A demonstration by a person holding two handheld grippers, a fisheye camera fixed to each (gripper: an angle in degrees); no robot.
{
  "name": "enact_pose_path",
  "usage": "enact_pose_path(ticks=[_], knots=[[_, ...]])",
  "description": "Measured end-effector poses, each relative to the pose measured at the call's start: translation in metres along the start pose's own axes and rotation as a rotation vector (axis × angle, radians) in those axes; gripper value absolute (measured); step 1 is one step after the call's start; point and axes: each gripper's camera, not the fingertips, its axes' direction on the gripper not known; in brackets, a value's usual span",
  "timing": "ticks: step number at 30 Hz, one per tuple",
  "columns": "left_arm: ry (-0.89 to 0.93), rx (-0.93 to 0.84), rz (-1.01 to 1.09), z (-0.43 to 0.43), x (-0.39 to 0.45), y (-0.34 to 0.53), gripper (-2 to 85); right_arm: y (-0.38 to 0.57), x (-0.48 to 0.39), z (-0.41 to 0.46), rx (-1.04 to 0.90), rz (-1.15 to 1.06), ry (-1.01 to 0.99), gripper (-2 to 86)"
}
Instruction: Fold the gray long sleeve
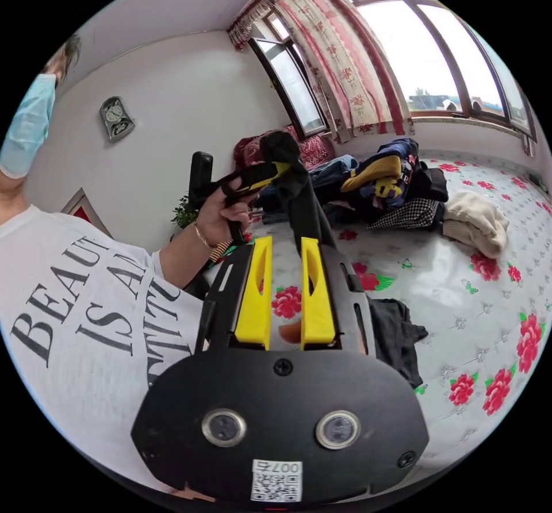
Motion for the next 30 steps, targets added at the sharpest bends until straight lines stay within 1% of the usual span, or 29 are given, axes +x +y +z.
enact_pose_path(ticks=[2, 5, 7, 10, 12, 15, 17, 19, 21, 23, 26, 28, 30], knots=[[0.037, 0.047, 0.003, -0.018, 0.007, -0.016, 2.3, -0.008, -0.020, 0.028, -0.006, -0.012, 0.066, 10.4], [0.100, 0.108, 0.036, -0.048, 0.028, -0.044, 2.2, -0.027, -0.030, 0.064, -0.023, 0.034, 0.039, 12.6], [0.158, 0.162, 0.046, -0.073, 0.044, -0.062, 2.1, -0.039, -0.038, 0.084, -0.028, 0.041, 0.100, 13.8], [0.241, 0.229, 0.034, -0.105, 0.063, -0.078, 2.0, -0.059, -0.048, 0.094, 0.093, 0.035, 0.270, 14.4], [0.255, 0.260, 0.042, -0.124, 0.078, -0.086, 2.0, -0.076, -0.052, 0.089, 0.164, 0.033, 0.330, 14.2], [0.222, 0.332, 0.082, -0.158, 0.107, -0.096, 1.9, -0.104, -0.056, 0.075, 0.229, -0.034, 0.362, 12.2], [0.178, 0.386, 0.120, -0.183, 0.123, -0.101, 1.9, -0.120, -0.058, 0.056, 0.194, -0.207, 0.316, 8.8], [0.064, 0.464, 0.193, -0.223, 0.142, -0.103, 1.9, -0.125, -0.053, 0.030, 0.161, -0.346, 0.225, 7.4], [-0.037, 0.462, 0.242, -0.239, 0.156, -0.106, 1.9, -0.128, -0.038, 0.004, 0.158, -0.324, 0.151, 7.4], [-0.075, 0.467, 0.237, -0.240, 0.163, -0.104, 1.9, -0.119, -0.016, -0.016, 0.174, -0.210, 0.079, 8.7], [-0.122, 0.464, 0.165, -0.222, 0.167, -0.096, 1.8, -0.083, 0.005, -0.013, 0.129, -0.063, 0.064, 10.6], [-0.182, 0.396, 0.100, -0.199, 0.166, -0.097, 1.8, -0.053, 0.007, -0.010, 0.120, -0.002, 0.034, 11.0], [-0.190, 0.355, 0.057, -0.184, 0.163, -0.097, 2.0, -0.024, 0.003, -0.009, 0.143, 0.036, 0.015, 11.2]])
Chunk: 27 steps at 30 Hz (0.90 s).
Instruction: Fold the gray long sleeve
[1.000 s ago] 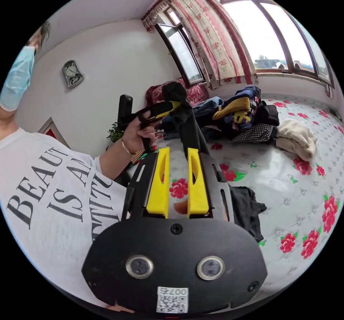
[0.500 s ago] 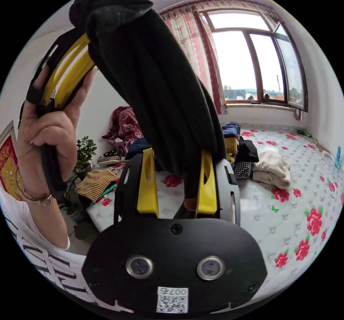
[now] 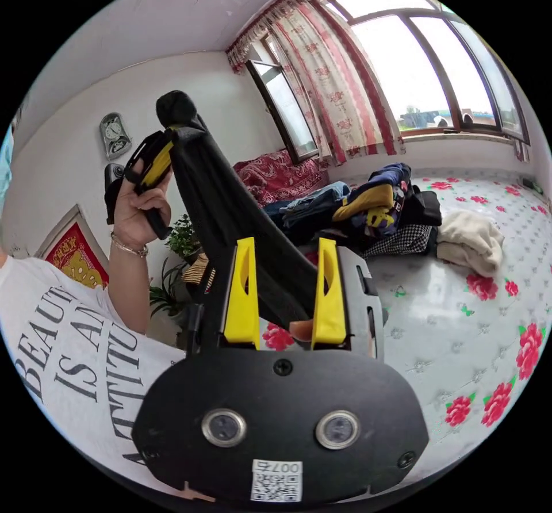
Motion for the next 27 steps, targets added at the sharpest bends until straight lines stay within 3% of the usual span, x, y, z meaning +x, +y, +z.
enact_pose_path(ticks=[6, 12, 15, 20, 24, 27], knots=[[-0.007, -0.004, -0.048, 0.023, 0.015, 0.004, 2.0, 0.036, -0.032, 0.023, -0.141, -0.096, -0.019, 11.4], [0.005, 0.007, -0.017, 0.032, 0.036, -0.007, 2.3, 0.034, -0.049, 0.100, -0.293, -0.203, 0.064, 6.9], [-0.031, -0.028, -0.002, 0.030, 0.031, -0.009, 2.3, 0.024, -0.043, 0.095, -0.264, -0.206, 0.211, 2.8], [-0.203, -0.154, 0.129, -0.004, 0.006, 0.010, 2.2, -0.006, -0.018, -0.060, 0.012, -0.190, 0.334, 0.2], [-0.023, -0.256, 0.134, -0.036, 0.001, 0.028, 1.9, -0.023, -0.056, -0.157, 0.163, -0.296, 0.364, 0.0], [0.103, -0.187, 0.224, -0.064, 0.038, 0.014, 1.6, -0.040, -0.111, -0.211, 0.296, -0.439, 0.481, -0.1]])
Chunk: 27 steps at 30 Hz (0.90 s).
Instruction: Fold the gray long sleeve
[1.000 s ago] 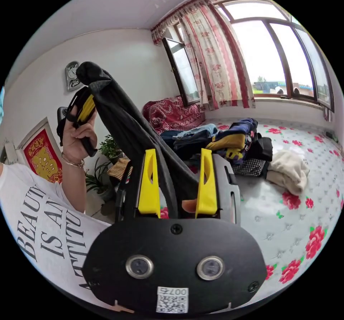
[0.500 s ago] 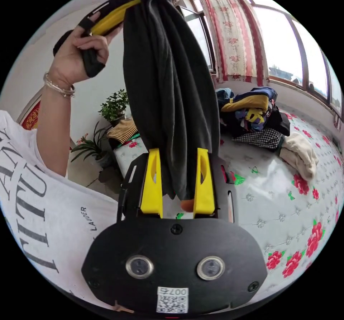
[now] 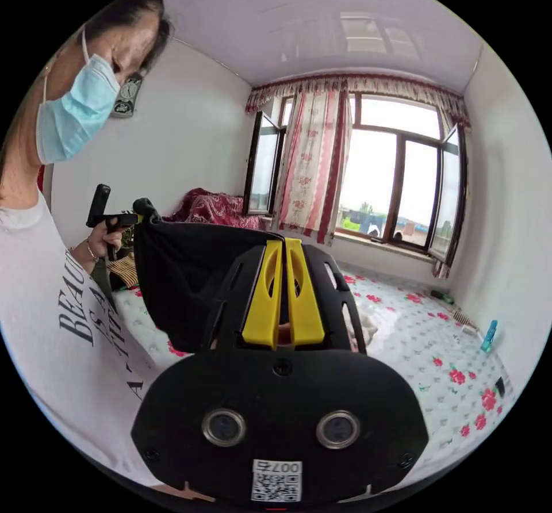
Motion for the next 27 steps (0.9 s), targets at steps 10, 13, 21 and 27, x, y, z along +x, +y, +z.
enact_pose_path(ticks=[10, 13, 21, 27], knots=[[-0.285, -0.021, -0.004, 0.066, -0.068, -0.050, 3.6, -0.049, 0.041, 0.140, -0.102, -0.089, 0.123, -0.2], [-0.367, -0.196, -0.217, 0.153, -0.154, -0.004, 6.1, 0.003, 0.072, 0.247, -0.348, 0.037, 0.123, -0.1], [-0.388, -0.622, -0.414, 0.254, -0.166, 0.156, 1.7, 0.165, 0.026, 0.323, -0.707, 0.363, 0.014, -0.1], [-0.259, -0.797, -0.438, 0.305, -0.134, 0.216, -0.8, 0.164, -0.084, 0.339, -0.728, 0.494, -0.256, 2.3]])
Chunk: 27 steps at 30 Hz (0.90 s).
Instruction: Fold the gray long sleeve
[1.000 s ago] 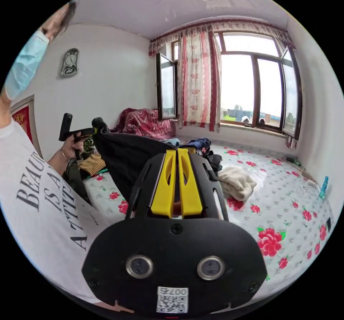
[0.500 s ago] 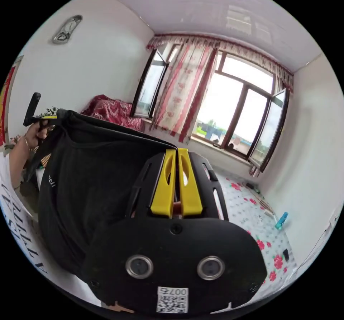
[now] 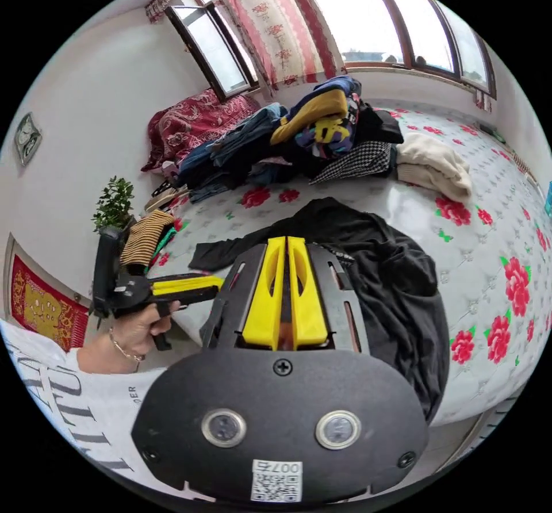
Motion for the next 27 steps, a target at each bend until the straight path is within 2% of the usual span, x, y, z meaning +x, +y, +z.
enact_pose_path(ticks=[2, 3, 13, 19, 27], knots=[[0.008, -0.010, 0.025, 0.008, 0.006, 0.000, -0.9, -0.003, -0.033, 0.009, -0.021, -0.094, -0.153, 5.2], [0.009, -0.017, 0.041, 0.010, 0.008, 0.000, -0.9, -0.005, -0.039, 0.011, -0.023, -0.112, -0.159, 5.8], [-0.031, 0.012, 0.123, 0.007, -0.011, 0.001, -1.0, -0.036, -0.084, 0.057, -0.086, -0.051, 0.064, 7.5], [-0.028, 0.006, 0.149, 0.010, -0.030, 0.010, -1.0, -0.042, -0.085, 0.067, -0.087, -0.097, -0.026, 6.8], [0.028, -0.028, 0.138, 0.019, -0.055, 0.021, -1.0, -0.046, -0.085, 0.081, -0.104, -0.082, 0.017, 6.6]])
